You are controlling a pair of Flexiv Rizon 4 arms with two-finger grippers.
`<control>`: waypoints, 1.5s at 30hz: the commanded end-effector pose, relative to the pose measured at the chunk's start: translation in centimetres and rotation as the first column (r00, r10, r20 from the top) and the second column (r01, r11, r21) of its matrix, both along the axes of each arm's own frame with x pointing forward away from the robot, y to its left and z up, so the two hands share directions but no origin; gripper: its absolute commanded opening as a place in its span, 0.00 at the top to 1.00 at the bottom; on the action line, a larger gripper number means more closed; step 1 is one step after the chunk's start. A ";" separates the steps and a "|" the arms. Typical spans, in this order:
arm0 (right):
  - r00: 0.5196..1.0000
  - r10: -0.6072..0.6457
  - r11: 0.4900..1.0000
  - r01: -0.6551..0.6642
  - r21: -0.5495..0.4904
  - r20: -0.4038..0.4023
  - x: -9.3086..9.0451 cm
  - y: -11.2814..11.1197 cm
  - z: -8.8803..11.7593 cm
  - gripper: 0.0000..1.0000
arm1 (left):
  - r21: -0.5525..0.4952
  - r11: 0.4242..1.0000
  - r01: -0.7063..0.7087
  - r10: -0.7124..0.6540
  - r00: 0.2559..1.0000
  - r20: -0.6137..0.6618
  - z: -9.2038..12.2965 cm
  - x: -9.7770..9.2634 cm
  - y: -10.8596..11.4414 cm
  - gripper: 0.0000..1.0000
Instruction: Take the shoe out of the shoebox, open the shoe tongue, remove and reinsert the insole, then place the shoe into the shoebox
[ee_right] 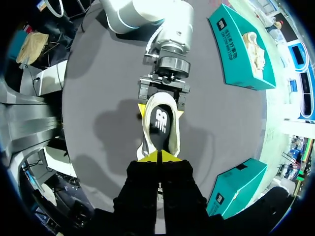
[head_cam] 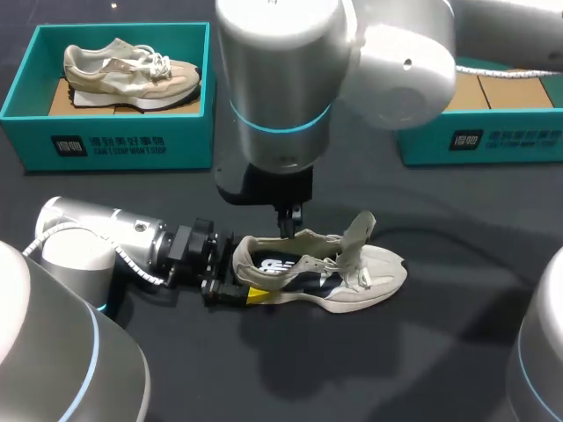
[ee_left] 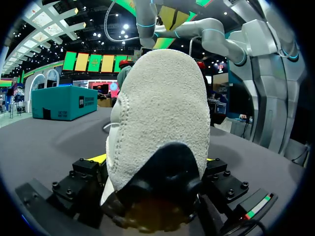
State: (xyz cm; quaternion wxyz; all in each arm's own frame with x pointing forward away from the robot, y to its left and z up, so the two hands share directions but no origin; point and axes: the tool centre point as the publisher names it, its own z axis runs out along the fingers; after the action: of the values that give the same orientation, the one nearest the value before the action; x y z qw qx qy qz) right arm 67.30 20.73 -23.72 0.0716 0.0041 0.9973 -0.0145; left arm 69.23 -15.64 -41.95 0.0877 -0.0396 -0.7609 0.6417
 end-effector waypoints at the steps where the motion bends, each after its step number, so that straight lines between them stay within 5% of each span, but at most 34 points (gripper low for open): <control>1: 1.000 0.020 1.000 -0.020 0.020 -0.011 0.0 0.4 -3.1 1.00 | 0.001 1.000 0.001 -0.001 1.000 0.000 -0.3 0.3 0.2 1.00; 16: 1.000 0.020 1.000 -0.020 0.020 -0.011 0.0 0.4 -3.1 1.00 | 0.001 1.000 0.001 -0.001 1.000 0.000 -0.3 0.3 0.2 1.00; 23: 0.999 0.050 0.997 -0.050 0.063 -0.010 0.7 1.9 -7.2 1.00 | 0.001 1.000 0.001 -0.001 1.000 0.000 -0.3 0.3 0.2 1.00; 38: 0.999 0.050 0.997 -0.050 0.063 -0.010 0.7 1.9 -7.2 1.00 | 0.001 1.000 0.001 -0.001 1.000 0.000 -0.3 0.3 0.2 1.00; 45: 1.000 0.024 0.999 -0.025 0.048 0.017 2.2 1.4 -9.9 1.00 | 0.001 1.000 0.001 -0.001 1.000 0.000 -0.3 0.3 0.2 1.00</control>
State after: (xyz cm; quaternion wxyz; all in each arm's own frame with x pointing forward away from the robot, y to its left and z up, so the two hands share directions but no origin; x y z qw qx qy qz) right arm 69.31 21.89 -32.28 0.0813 -0.0065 0.9966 0.0089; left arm 69.23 -15.64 -41.95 0.0877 -0.0396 -0.7609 0.6417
